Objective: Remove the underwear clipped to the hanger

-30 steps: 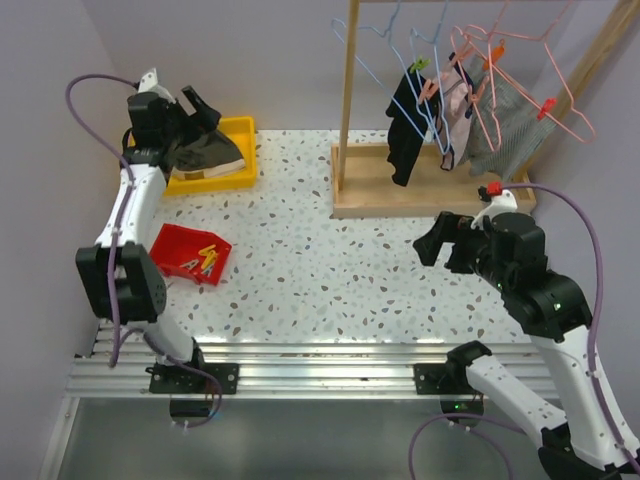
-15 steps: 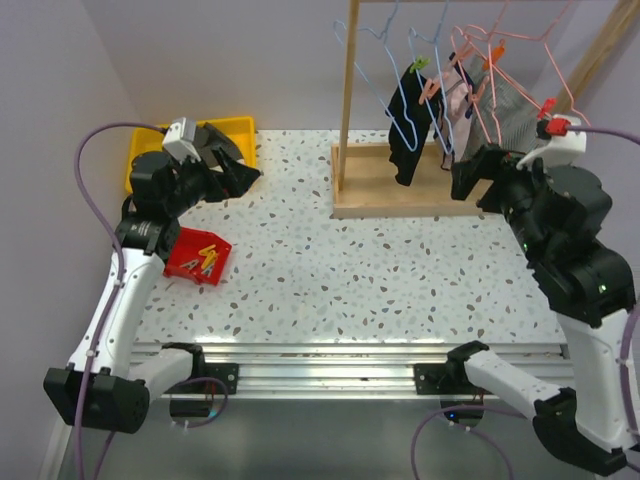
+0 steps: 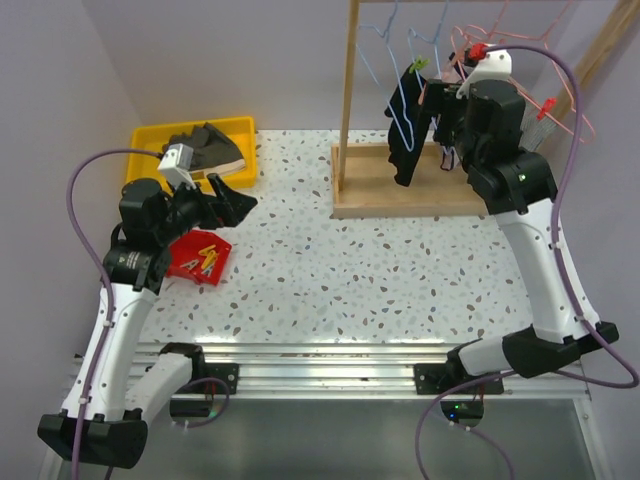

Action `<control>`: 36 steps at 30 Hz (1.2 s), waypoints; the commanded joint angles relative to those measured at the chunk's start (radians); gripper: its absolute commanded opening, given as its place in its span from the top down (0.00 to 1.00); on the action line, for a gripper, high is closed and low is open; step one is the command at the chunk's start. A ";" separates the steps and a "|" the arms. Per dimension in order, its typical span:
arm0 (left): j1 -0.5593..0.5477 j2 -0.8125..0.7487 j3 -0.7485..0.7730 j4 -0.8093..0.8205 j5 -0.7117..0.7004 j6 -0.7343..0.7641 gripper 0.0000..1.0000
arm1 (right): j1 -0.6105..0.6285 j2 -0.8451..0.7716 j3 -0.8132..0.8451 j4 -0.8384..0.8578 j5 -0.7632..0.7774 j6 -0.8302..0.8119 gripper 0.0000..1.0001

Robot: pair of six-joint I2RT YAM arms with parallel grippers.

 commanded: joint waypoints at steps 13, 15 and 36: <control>0.002 -0.035 -0.043 -0.027 0.047 0.033 0.00 | -0.140 0.135 0.155 -0.203 -0.320 0.037 0.28; 0.000 -0.036 -0.044 -0.026 0.047 0.033 0.00 | -0.148 0.140 0.155 -0.216 -0.340 0.028 0.29; 0.002 -0.063 -0.061 -0.053 0.030 0.039 0.00 | -0.174 0.240 0.232 -0.321 -0.286 -0.008 0.47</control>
